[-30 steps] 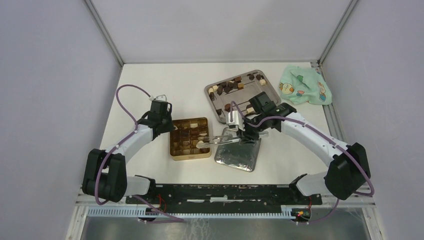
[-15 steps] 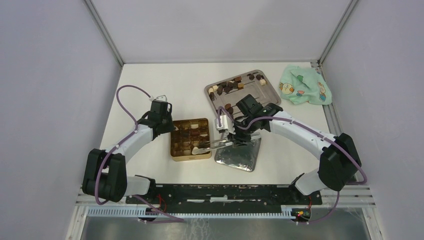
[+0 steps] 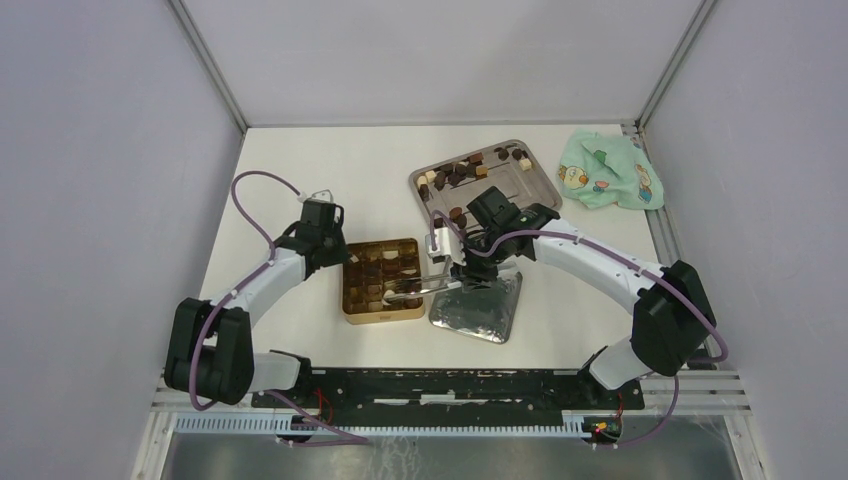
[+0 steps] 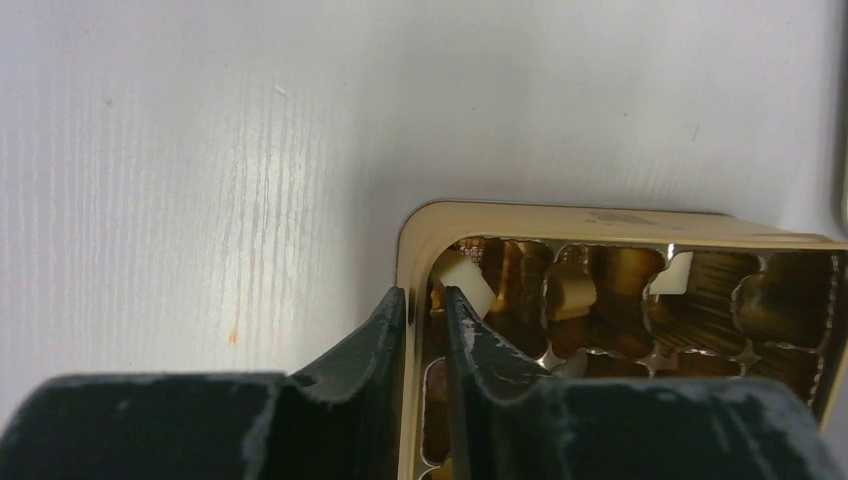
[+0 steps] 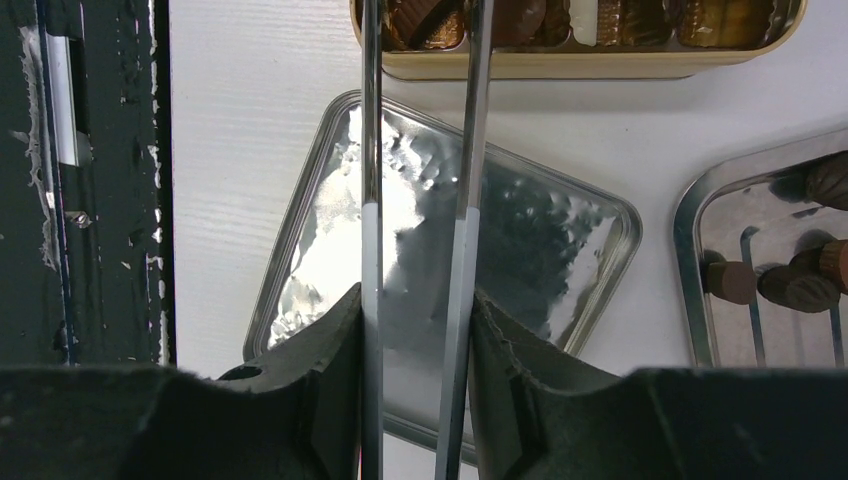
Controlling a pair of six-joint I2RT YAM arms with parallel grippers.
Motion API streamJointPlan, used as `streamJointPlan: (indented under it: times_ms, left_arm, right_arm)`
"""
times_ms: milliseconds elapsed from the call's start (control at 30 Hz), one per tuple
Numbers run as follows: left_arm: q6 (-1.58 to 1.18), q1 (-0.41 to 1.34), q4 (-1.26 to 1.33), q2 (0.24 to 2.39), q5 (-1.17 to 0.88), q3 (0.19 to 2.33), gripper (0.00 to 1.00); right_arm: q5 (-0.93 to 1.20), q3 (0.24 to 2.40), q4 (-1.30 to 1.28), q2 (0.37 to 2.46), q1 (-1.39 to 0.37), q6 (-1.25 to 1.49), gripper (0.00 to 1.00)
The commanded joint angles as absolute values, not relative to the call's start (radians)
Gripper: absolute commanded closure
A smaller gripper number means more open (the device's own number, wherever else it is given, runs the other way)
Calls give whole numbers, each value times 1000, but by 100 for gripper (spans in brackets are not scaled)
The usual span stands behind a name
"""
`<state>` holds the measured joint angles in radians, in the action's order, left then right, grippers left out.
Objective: Pack the chocolate
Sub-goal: Place the fake chocolate in the packing box, then pick up the fake chocolate from the plate.
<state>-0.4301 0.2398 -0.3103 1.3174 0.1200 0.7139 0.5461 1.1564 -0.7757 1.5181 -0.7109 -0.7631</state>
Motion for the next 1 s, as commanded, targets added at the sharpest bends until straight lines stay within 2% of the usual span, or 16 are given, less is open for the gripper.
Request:
streamJointPlan:
  times_ms: [0, 167, 333, 400, 567, 700, 733, 967]
  left_arm:
    - [-482, 241, -299, 1280, 106, 777, 70]
    - [-489, 240, -319, 1252, 109, 786, 62]
    - [-499, 241, -356, 1188, 107, 797, 59]
    - [-500, 240, -371, 1148, 66, 806, 55]
    - [-545, 241, -308, 989, -78, 765, 31]
    - [-631, 241, -242, 843, -118, 711, 5]
    - [-658, 241, -226, 812, -126, 699, 1]
    - [-812, 241, -136, 670, -181, 617, 0]
  right_arm:
    - [545, 1167, -743, 1502, -718, -750, 56]
    - [547, 1183, -753, 1501, -717, -749, 51]
    - [577, 1199, -766, 1482, -707, -746, 51]
    - [605, 1213, -777, 1474, -688, -748, 52]
    - [682, 1231, -788, 1464, -561, -743, 53]
    - [699, 1238, -783, 1469, -412, -739, 53]
    - [682, 1240, -777, 1471, -374, -738, 53]
    - [443, 1256, -747, 1537, -202, -782, 53]
